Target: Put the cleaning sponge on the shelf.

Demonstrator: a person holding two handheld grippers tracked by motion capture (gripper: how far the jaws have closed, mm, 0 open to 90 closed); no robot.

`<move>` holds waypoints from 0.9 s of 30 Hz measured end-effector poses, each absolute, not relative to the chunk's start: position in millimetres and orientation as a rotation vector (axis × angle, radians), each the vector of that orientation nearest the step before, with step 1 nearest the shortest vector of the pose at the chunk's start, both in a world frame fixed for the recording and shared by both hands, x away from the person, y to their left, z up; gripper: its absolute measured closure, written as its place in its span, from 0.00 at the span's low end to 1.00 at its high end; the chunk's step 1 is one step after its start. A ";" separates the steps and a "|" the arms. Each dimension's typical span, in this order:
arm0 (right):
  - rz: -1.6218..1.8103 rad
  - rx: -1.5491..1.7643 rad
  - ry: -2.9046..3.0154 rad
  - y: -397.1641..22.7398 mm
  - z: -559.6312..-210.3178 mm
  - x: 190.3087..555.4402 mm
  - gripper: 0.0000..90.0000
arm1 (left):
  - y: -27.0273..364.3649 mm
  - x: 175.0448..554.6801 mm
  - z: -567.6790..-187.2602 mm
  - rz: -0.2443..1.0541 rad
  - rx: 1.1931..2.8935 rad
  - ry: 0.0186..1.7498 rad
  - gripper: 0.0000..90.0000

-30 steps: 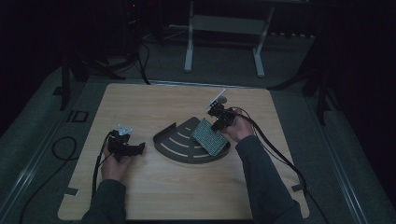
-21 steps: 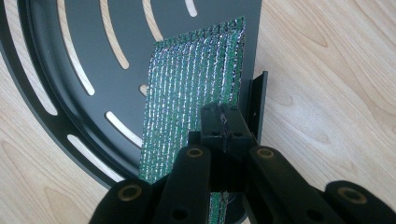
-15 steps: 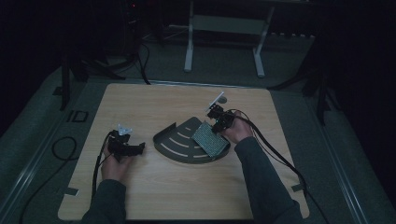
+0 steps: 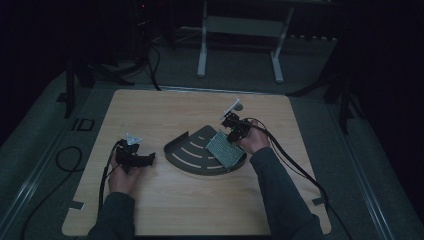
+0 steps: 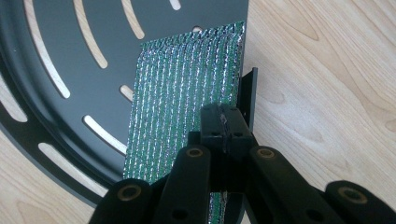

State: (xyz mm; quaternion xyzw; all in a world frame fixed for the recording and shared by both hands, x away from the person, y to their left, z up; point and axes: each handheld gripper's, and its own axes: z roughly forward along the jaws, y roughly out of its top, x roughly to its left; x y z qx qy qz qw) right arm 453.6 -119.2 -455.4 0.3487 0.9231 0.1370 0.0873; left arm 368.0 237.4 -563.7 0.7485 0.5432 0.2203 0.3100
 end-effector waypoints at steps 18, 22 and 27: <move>0.373 1.051 2.732 -117.1 -462.4 454.3 0.99 | 237.4 368.0 -563.7 0.582 1.977 1.435 0.12; 0.375 1.045 2.733 -117.5 -462.0 454.0 0.99 | 237.4 368.0 -563.7 0.582 1.977 1.435 0.12; 0.374 1.039 2.735 -117.2 -461.9 453.3 0.96 | 237.4 368.0 -563.7 0.582 1.977 1.435 0.12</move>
